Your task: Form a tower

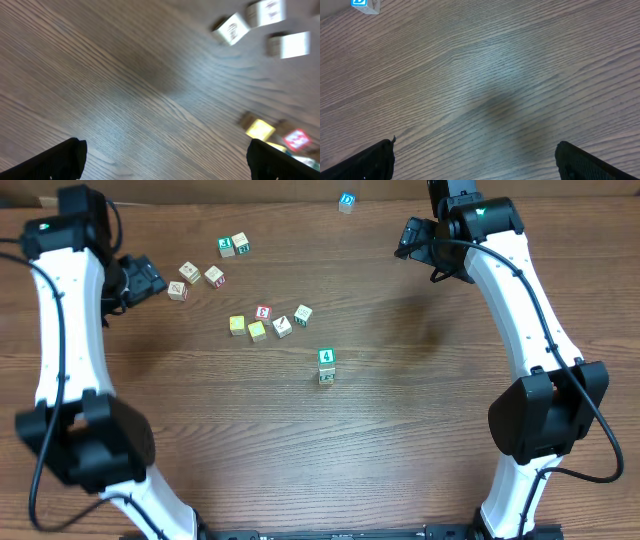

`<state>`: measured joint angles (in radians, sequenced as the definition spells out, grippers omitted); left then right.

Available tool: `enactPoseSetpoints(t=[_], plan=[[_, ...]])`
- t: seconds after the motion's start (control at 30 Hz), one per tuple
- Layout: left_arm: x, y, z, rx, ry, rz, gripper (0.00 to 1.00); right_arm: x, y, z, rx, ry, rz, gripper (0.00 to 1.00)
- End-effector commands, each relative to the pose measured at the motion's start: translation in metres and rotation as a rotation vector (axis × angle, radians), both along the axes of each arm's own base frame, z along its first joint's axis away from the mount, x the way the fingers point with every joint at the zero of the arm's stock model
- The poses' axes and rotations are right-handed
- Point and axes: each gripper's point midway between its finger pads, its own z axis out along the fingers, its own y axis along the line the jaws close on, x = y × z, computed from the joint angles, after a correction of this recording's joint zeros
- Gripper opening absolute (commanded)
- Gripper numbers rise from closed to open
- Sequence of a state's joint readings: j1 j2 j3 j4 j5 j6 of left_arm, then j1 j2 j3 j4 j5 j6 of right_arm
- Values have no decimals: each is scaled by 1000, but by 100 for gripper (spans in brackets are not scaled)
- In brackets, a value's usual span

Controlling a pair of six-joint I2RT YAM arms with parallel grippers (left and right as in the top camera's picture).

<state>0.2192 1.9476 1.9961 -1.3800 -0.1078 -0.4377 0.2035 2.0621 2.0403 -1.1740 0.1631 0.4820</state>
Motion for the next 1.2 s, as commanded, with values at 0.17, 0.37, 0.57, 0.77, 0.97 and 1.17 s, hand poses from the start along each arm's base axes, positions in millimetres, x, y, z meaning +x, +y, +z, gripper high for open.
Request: enactPoseSetpoints(t=[0.17, 0.37, 0.57, 0.77, 0.97, 1.17], plan=[[-23, -8, 86, 49, -221, -12, 100, 2, -2, 5, -4, -13, 0, 100], [-27, -19, 101, 54, -260, -37, 99, 2, -2, 4, -3, -13, 0, 100], [-26, -38, 104, 49, -267, -85, 100, 2, -2, 4, -3, -13, 0, 100], [-30, -71, 83, 29, -208, -170, 100, 2, -2, 4, -3, -13, 0, 100], [-56, -93, 63, 15, -141, -232, 99, 2, -2, 4, -3, -13, 0, 100], [-81, -89, 52, 48, -158, -225, 100, 2, -2, 4, -3, -13, 0, 100]])
